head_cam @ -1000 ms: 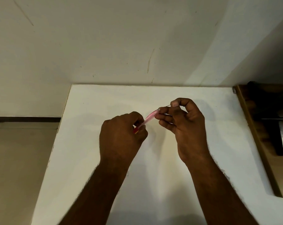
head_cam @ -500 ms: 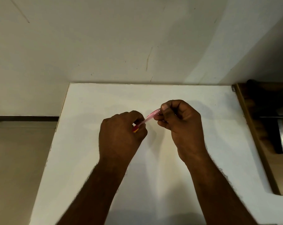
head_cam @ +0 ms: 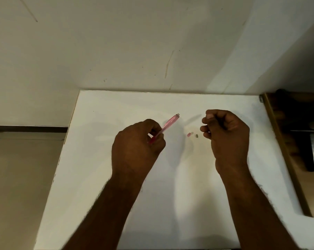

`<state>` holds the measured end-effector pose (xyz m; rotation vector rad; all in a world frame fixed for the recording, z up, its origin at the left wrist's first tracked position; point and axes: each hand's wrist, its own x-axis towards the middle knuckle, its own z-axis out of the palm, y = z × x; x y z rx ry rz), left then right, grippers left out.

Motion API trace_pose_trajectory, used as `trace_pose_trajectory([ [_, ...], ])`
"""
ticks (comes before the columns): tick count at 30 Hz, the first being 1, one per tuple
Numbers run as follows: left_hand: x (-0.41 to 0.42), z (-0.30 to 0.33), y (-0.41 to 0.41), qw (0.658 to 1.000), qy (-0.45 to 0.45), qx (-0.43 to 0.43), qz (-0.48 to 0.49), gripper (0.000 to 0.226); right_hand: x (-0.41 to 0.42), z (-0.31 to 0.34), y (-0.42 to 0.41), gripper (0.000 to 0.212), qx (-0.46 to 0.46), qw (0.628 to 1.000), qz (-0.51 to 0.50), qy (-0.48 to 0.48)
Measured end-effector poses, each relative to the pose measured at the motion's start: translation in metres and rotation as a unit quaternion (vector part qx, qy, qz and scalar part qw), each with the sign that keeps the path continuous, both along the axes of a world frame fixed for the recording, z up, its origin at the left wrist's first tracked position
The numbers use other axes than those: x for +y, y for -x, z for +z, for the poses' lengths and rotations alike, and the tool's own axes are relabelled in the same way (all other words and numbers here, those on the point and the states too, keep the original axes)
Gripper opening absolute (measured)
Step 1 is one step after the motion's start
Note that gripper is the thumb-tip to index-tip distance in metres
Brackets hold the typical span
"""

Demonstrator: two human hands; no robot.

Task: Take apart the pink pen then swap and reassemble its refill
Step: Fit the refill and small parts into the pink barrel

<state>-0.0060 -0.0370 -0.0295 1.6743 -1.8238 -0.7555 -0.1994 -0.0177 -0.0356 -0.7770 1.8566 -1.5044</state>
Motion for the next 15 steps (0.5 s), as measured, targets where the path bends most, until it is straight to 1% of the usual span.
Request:
trace_pose_trajectory([
  [2,-0.002,0.000,-0.003,1.000,-0.005,0.008,0.019,0.007,0.000,-0.004,-0.004,0.011,0.065,0.997,0.030,-0.022],
  [4,-0.004,0.000,-0.005,0.999,-0.008,0.017,0.035,0.010,0.000,-0.007,-0.015,0.008,0.136,0.983,0.110,-0.048],
  [6,-0.006,0.001,-0.008,0.999,-0.002,0.020,0.041,0.009,0.001,-0.012,-0.030,0.002,0.207,0.954,0.200,-0.081],
  [8,-0.007,0.001,-0.010,0.999,0.005,0.013,0.044,0.007,0.004,-0.016,-0.039,0.004,0.267,0.928,0.235,-0.108],
  [10,-0.007,0.002,-0.010,0.999,0.005,0.015,0.042,0.007,0.005,-0.017,-0.038,0.007,0.309,0.920,0.212,-0.115],
  [12,-0.006,0.003,-0.010,0.999,-0.001,0.022,0.041,0.008,0.004,-0.015,-0.029,0.006,0.345,0.920,0.146,-0.116],
  [15,-0.005,0.003,-0.010,0.999,-0.009,0.024,0.037,0.007,0.005,-0.013,-0.006,0.005,0.362,0.917,0.064,-0.155],
])
